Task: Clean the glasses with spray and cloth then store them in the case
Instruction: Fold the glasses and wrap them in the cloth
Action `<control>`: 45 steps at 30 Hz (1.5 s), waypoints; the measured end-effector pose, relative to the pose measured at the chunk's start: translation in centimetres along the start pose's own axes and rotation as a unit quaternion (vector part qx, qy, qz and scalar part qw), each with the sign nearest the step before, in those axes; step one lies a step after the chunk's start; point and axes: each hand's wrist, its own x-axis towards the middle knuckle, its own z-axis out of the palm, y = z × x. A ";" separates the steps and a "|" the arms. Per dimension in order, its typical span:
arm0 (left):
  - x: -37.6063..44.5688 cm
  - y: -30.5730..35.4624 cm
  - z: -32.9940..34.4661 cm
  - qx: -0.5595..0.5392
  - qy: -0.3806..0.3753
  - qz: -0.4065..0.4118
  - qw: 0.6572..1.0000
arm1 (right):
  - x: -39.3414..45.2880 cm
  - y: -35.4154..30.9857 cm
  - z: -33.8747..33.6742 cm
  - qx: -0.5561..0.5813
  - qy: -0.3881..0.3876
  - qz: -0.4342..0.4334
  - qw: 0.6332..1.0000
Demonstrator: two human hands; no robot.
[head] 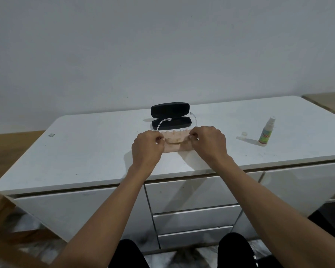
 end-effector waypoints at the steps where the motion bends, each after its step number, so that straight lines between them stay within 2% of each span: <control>1: 0.0 0.1 0.2 0.007 -0.002 -0.005 1.000 | 0.0 -0.1 0.3 -0.007 0.004 0.001 1.000; 6: 0.2 0.2 1.1 0.022 -0.010 -0.045 0.999 | 0.0 -0.2 1.5 -0.042 0.004 0.024 0.999; 13: 0.6 0.3 1.9 0.030 0.001 -0.075 0.997 | 0.0 0.1 2.5 -0.024 0.018 0.035 0.999; 16: 0.4 0.3 2.0 0.032 0.003 -0.055 0.998 | -0.5 0.3 2.4 0.024 0.051 -0.008 0.998; 20: 0.2 0.4 2.0 0.039 -0.003 0.009 0.999 | -0.7 0.4 2.3 0.017 0.024 -0.073 0.997; 23: -0.2 0.2 1.7 0.028 -0.003 0.036 0.999 | -0.7 0.7 2.3 0.025 0.020 -0.072 0.997; 26: -0.6 -0.4 1.0 0.001 0.018 0.038 0.999 | -1.1 1.3 1.9 0.065 0.055 -0.059 0.995; 30: -0.2 -1.6 -0.4 -0.012 0.035 -0.021 0.999 | -0.9 2.7 0.4 0.103 0.077 0.003 0.992; 34: 1.8 -3.4 -1.0 0.007 0.000 -0.087 0.996 | 0.7 4.2 -0.6 0.133 0.041 0.083 0.987; 40: 5.8 -5.2 -0.3 -0.069 -0.134 -0.037 0.988 | 4.8 5.6 0.1 0.231 -0.068 0.076 0.968; 45: 7.8 -5.1 1.3 -0.084 -0.164 -0.011 0.983 | 7.2 5.5 1.2 0.226 -0.173 0.054 0.957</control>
